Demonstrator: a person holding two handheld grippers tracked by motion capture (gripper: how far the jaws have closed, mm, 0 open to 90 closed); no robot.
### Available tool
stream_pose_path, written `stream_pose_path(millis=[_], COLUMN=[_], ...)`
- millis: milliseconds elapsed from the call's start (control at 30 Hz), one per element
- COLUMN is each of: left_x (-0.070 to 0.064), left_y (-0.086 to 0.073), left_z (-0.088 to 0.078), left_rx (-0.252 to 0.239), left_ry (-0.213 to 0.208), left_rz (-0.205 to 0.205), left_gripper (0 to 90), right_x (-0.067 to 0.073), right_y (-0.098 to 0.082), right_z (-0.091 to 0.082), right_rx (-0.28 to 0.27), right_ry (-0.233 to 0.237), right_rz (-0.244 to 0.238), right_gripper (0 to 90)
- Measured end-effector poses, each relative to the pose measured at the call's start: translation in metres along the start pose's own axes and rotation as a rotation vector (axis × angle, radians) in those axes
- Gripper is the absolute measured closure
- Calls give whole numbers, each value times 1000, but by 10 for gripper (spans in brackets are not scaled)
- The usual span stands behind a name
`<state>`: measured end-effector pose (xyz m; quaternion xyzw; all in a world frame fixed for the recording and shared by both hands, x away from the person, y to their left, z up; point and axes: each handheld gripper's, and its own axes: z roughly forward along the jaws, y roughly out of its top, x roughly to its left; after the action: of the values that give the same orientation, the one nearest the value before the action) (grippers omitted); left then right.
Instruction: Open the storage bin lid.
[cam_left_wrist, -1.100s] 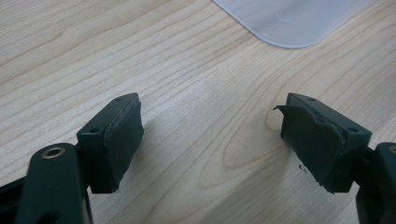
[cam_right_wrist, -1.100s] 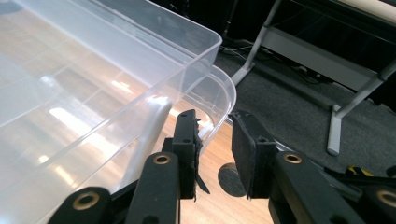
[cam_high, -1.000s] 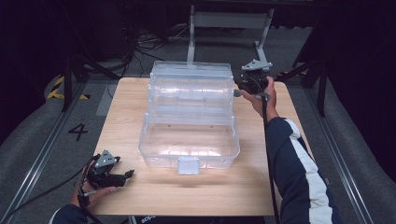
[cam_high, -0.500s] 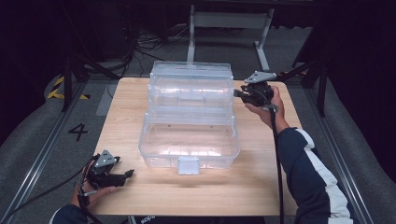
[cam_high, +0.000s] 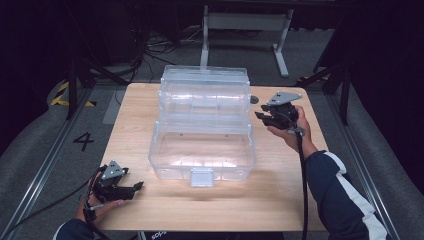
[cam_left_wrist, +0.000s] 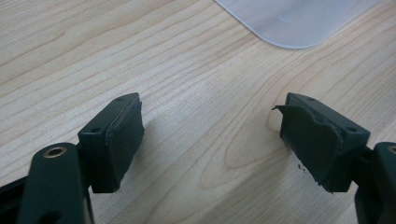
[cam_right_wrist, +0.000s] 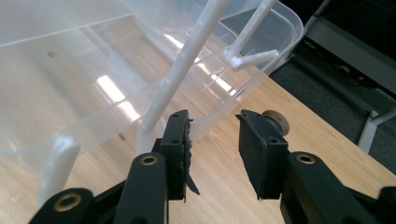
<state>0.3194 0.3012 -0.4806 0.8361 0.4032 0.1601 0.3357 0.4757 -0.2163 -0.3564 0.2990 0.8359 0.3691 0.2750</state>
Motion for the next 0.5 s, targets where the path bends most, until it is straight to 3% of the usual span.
stream_pose_path(millis=[200,500], left_x=[0,0], left_y=[0,0], left_z=[0,0], left_rx=[-1,-1], left_ry=[1,1], left_rz=[1,0], left_gripper=[219,219], right_x=[4,14], right_y=[-18,-40], right_z=[-8,-21], right_rx=[-11,4], right_ry=[30,33], right_rz=[24,4], right_gripper=[626,594])
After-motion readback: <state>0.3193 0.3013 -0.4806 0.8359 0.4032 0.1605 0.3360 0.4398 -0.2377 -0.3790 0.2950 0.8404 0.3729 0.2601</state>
